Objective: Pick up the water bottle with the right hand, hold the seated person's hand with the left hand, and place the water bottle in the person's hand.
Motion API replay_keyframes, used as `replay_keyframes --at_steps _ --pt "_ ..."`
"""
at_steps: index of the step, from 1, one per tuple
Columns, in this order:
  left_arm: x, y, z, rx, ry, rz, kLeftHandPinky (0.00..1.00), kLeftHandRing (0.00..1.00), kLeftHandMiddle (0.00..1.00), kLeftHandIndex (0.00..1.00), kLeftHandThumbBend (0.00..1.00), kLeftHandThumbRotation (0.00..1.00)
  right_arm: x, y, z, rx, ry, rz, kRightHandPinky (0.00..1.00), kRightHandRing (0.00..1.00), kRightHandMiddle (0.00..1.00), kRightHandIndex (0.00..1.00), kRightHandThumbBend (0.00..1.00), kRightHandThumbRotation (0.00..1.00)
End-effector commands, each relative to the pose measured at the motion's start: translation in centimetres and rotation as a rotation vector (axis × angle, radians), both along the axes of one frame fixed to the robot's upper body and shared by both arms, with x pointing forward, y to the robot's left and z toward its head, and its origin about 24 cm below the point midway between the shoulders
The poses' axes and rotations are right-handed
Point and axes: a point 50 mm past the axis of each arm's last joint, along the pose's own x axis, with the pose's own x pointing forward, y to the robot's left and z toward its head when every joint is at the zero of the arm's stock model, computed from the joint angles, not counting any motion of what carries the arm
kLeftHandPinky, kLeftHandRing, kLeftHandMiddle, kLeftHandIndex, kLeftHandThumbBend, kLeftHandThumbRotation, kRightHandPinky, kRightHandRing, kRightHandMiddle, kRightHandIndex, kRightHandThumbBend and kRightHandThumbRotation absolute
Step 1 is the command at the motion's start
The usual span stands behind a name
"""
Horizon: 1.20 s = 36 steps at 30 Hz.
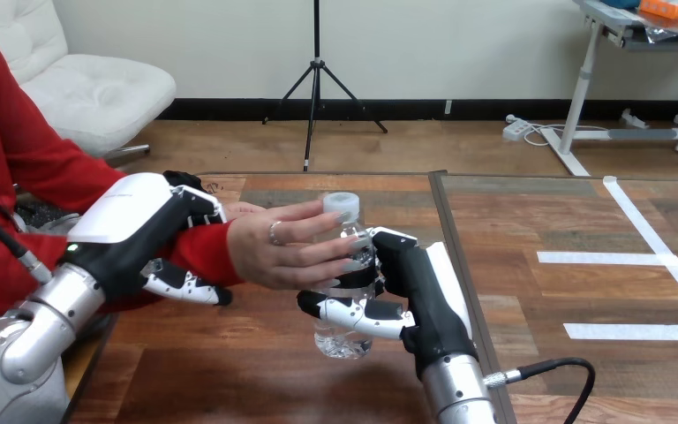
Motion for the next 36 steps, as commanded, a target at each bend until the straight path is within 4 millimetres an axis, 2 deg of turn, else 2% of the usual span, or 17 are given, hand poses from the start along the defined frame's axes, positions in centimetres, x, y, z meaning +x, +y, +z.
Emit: replay_keyframes --at_steps 1,15,36 --pt "1.5 -3.0 3.1 -0.096 -0.158 -0.104 0.24 0.3 0.38 0.4 0.79 0.06 1.7 2.9 3.5 0.074 -0.142 0.047 0.33 0.43 0.51 0.51 0.73 0.0" --pt "1.3 -3.1 3.0 -0.102 -0.154 -0.111 0.25 0.32 0.4 0.42 0.8 0.04 2.0 3.5 4.5 0.041 -0.189 0.09 0.33 0.43 0.52 0.51 0.73 0.0" --pt "1.2 -2.9 2.3 -0.12 -0.105 -0.091 0.31 0.37 0.45 0.46 0.83 0.04 2.6 2.6 6.0 -0.009 -0.238 0.084 0.29 0.39 0.5 0.5 0.77 0.0"
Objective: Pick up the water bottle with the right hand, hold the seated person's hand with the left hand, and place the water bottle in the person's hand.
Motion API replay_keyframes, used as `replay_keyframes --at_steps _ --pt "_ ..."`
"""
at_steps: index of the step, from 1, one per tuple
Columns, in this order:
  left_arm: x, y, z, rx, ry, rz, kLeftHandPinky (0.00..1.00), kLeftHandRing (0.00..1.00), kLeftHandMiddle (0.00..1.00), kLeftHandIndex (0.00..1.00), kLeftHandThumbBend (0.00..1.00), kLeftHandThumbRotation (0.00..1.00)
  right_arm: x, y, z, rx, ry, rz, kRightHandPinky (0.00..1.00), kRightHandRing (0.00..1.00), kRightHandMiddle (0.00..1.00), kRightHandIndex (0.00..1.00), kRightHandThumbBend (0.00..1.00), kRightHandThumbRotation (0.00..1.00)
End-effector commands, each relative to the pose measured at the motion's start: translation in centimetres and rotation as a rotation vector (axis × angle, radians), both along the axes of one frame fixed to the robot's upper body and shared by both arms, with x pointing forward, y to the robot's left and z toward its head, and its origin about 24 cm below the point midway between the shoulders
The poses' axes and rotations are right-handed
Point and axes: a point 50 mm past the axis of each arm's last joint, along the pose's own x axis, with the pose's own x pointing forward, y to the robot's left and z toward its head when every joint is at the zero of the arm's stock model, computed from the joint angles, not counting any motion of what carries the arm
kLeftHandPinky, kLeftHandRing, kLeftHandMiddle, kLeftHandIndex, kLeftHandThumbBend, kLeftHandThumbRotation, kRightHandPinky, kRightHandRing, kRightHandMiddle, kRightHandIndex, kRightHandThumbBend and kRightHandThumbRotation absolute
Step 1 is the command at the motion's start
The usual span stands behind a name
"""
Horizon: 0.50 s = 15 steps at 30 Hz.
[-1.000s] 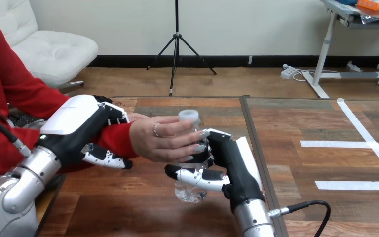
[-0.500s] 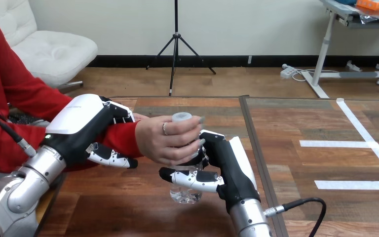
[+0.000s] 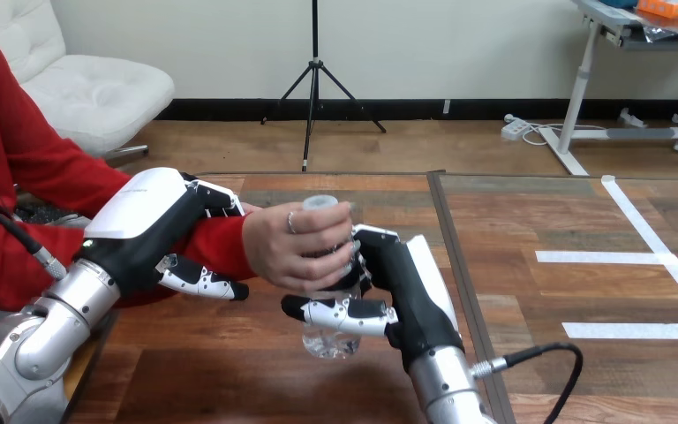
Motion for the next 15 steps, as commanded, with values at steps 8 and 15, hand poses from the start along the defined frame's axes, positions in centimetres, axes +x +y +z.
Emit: replay_keyframes --at_steps 8,15 --pt "1.07 -2.02 2.06 -0.072 -0.094 -0.062 0.31 0.37 0.45 0.47 0.82 0.05 2.22 1.38 5.47 0.055 -0.206 0.04 0.29 0.4 0.5 0.5 0.77 0.0" --pt "1.09 -2.24 2.05 -0.082 -0.093 -0.072 0.31 0.37 0.45 0.47 0.82 0.04 2.32 1.29 5.55 0.049 -0.207 0.038 0.3 0.4 0.51 0.51 0.78 0.0"
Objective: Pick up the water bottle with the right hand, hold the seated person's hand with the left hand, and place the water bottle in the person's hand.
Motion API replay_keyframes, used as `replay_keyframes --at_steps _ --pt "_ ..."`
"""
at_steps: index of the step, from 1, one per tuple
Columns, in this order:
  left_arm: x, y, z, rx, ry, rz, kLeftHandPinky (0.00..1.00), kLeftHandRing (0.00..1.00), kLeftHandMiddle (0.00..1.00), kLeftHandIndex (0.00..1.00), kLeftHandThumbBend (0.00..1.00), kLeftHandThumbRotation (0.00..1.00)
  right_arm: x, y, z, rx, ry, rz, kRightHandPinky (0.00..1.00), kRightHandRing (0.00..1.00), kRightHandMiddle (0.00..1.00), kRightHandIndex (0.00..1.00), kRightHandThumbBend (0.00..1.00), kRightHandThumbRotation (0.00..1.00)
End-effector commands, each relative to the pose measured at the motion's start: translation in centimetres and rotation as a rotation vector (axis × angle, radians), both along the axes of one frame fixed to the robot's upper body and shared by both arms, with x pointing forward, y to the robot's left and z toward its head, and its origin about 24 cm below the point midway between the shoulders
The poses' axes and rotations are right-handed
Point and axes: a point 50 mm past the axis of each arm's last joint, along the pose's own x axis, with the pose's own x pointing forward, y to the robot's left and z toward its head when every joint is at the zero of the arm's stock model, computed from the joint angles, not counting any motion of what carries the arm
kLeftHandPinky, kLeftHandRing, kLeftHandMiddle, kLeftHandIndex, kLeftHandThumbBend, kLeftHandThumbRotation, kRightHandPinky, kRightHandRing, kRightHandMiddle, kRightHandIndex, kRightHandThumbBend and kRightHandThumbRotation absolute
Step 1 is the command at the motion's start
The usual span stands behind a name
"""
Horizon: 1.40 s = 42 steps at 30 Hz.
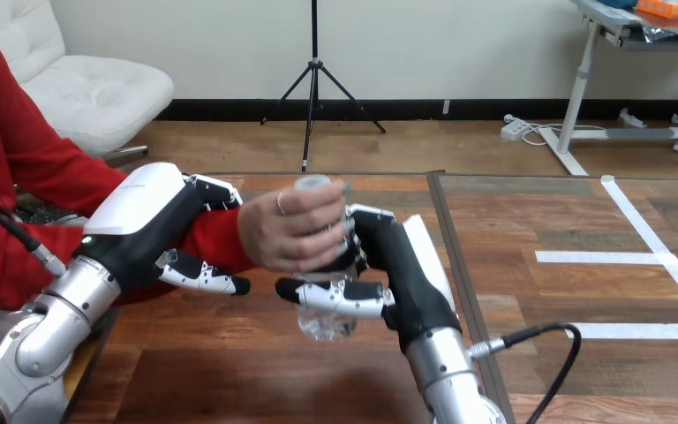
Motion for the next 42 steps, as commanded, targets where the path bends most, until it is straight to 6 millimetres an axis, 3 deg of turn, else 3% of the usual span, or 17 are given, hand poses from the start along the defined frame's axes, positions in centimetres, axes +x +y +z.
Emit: replay_keyframes --at_steps 1,37,42 --pt "0.97 -2.14 1.74 -0.062 -0.076 -0.076 0.31 0.37 0.45 0.47 0.82 0.04 1.43 1.04 4.16 0.045 -0.157 0.024 0.3 0.4 0.51 0.51 0.78 0.0" --pt "1.12 -2.38 1.5 -0.07 -0.07 -0.07 0.32 0.38 0.46 0.48 0.83 0.04 1.99 0.41 4.17 0.014 -0.139 0.015 0.33 0.42 0.53 0.53 0.82 0.0" --pt "1.1 -2.28 1.44 -0.072 -0.067 -0.062 0.35 0.41 0.48 0.5 0.84 0.07 2.02 0.26 4.03 -0.003 -0.125 0.02 0.35 0.46 0.57 0.56 0.83 0.0"
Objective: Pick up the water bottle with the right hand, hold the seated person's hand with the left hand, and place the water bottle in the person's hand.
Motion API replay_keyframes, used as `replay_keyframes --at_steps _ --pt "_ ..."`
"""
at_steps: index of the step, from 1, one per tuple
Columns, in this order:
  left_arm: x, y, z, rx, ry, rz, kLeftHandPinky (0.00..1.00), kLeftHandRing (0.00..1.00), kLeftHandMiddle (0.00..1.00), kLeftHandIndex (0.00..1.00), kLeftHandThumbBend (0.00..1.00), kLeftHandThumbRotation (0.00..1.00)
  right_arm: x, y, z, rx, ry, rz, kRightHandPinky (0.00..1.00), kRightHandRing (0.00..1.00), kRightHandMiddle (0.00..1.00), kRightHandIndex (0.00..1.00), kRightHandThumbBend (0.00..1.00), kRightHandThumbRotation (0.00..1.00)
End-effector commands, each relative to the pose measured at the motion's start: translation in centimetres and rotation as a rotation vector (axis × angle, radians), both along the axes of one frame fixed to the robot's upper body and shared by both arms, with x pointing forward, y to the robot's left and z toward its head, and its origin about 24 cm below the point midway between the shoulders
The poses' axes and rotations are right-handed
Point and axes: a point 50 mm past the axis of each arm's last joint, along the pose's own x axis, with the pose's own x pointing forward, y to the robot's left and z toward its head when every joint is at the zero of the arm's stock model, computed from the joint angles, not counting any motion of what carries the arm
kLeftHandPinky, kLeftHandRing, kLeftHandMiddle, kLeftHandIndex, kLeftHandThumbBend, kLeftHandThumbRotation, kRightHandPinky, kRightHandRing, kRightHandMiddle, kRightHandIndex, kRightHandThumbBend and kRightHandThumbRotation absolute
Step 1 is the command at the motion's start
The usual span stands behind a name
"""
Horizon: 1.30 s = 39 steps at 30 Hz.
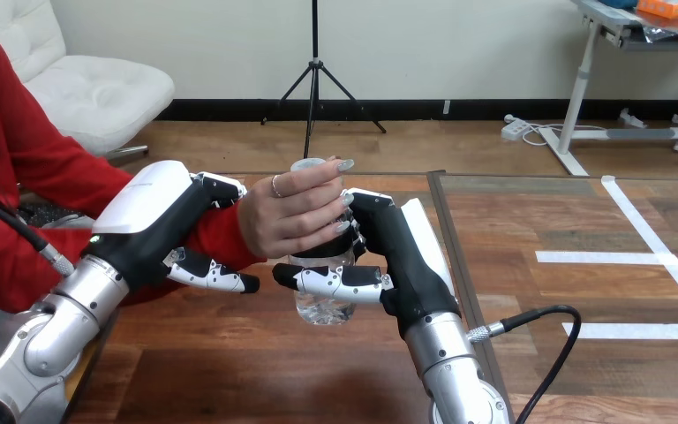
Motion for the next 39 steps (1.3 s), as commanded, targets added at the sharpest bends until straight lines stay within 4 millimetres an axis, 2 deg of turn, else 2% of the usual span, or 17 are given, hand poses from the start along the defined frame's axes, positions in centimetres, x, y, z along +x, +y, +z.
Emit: replay_keyframes --at_steps 1,10,19,24,33,39 --pt "1.0 -1.6 1.5 -0.043 -0.066 -0.043 0.36 0.41 0.48 0.5 0.85 0.07 1.3 0.4 3.2 0.009 -0.109 0.018 0.35 0.47 0.57 0.56 0.83 0.0" --pt "1.0 -1.3 1.3 -0.008 -0.073 -0.023 0.47 0.52 0.58 0.61 0.87 0.16 1.2 -0.1 2.9 -0.016 -0.082 0.01 0.49 0.63 0.68 0.68 0.85 0.02" --pt "0.7 -0.8 1.1 0.022 -0.062 -0.009 0.59 0.66 0.71 0.76 0.89 0.28 0.9 -0.8 2.5 -0.054 -0.055 0.033 0.64 0.79 0.82 0.83 0.88 0.18" --pt "0.6 -0.7 1.0 0.021 -0.049 -0.009 0.64 0.73 0.8 0.84 0.92 0.33 0.7 -1.3 2.3 -0.069 -0.057 0.05 0.76 0.86 0.88 0.9 0.9 0.27" --pt "0.2 -0.7 0.9 -0.01 -0.041 -0.025 0.7 0.81 0.89 0.92 0.97 0.36 0.3 -2.3 1.7 -0.098 -0.03 0.06 0.91 0.93 0.94 0.98 0.95 0.42" --pt "-0.1 -0.7 0.7 -0.027 -0.022 -0.033 0.74 0.87 0.94 0.96 0.99 0.4 0.0 -3.1 1.4 -0.096 -0.018 0.062 0.94 0.96 0.96 0.99 0.98 0.48"
